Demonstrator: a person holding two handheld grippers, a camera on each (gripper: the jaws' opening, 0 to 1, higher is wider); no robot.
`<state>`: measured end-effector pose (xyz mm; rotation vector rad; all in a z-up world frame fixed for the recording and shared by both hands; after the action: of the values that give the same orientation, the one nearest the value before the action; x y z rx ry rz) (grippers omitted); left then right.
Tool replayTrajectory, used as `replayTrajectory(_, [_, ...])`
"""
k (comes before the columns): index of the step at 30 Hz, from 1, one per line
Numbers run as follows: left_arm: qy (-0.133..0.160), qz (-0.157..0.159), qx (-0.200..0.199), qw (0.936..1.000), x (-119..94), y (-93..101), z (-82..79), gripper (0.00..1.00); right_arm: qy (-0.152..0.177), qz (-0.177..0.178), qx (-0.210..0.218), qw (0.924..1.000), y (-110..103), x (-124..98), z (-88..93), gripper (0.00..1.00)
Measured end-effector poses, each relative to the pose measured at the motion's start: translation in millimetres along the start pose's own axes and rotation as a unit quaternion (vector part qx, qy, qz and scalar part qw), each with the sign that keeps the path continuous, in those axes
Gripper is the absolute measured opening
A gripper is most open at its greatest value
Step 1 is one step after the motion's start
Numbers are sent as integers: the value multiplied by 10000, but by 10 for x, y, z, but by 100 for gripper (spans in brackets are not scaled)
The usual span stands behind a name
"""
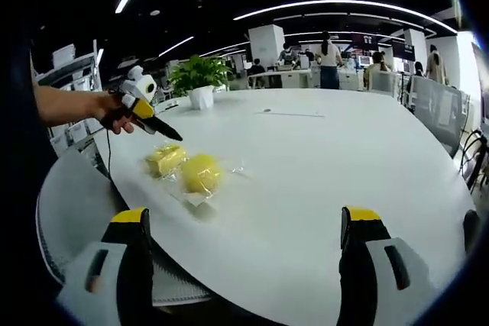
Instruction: Compare the silicone blocks by pressing each to a similar depth, holding the contact briefly, and releasing to observe deformation and rebound differences across the visible hardness samples.
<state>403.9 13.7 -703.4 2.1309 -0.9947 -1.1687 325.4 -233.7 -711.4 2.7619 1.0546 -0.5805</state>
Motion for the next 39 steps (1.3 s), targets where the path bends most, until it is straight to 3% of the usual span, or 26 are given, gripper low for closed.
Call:
replayTrajectory(6, [-183,-177,-9,9997,98,-87,93,100,52,69,36,10000,9,-11,-45,97])
replayTrajectory(10, [-297,-121,35,9995,171,-72,185,100,-5,72,14,10000,-44,-7,-22,97])
replayTrajectory(19, [-383,-177,-169,9990,296,-17,207,100,-28,71,68,9999,-97,3,20,97])
replayTrajectory(28, [-675,-569,-70,9961,467,-62,270,97,-21,57,76,10000,-132,-16,24,97])
replayTrajectory(35, [-934,-838,-214,9919,549,-209,381,80,-49,77,71,9999,-156,-53,22,97])
replayTrajectory(39, [-777,-857,-468,9922,558,-250,344,73,-81,85,68,9999,-170,-70,42,97])
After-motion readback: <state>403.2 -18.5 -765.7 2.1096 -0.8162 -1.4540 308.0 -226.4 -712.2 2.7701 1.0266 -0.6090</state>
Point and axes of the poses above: the point that each gripper's makers call its tool centre point, and the gripper's own axes: x roughly forward along the fingers, y roughly to its right, z roughly out of its underside, the point moved 2 cm from there along -x, roughly backward along the fingers, and after that the axes turned 8 degrees about -x, right-handed, at the moved point
